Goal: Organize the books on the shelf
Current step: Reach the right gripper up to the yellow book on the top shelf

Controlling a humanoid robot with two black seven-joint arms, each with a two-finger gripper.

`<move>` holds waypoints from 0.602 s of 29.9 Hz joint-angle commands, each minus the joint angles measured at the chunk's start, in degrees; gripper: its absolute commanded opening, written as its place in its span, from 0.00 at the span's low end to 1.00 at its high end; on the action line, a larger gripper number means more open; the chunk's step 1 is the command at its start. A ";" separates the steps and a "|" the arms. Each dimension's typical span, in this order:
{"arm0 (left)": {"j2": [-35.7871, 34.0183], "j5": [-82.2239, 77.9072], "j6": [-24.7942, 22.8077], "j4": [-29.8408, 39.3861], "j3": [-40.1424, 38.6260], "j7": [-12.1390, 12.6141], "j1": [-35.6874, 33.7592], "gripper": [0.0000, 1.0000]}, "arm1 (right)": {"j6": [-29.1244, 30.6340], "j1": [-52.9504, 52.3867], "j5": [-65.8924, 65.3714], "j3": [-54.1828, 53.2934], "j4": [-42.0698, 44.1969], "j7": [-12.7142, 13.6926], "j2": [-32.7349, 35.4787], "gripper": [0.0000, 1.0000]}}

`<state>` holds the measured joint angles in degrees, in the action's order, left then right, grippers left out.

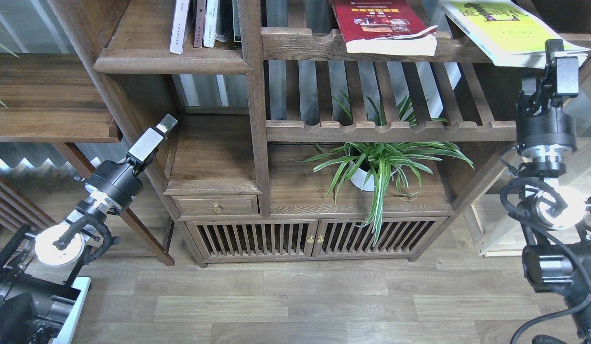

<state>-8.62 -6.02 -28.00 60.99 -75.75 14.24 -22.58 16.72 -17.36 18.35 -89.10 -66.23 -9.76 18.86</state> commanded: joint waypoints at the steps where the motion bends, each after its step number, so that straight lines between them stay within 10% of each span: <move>1: 0.01 0.04 0.00 0.00 -0.01 0.00 -0.01 0.99 | -1.24 -1.79 -0.07 0.07 0.40 0.10 0.12 0.99; 18: -0.26 0.74 0.00 0.09 0.08 0.00 -0.18 0.99 | -3.18 -6.37 -0.42 1.65 4.18 0.01 -0.40 0.99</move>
<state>-8.93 -5.28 -28.00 60.99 -75.76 14.24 -22.75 13.54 -23.59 17.98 -87.49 -62.47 -9.76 18.47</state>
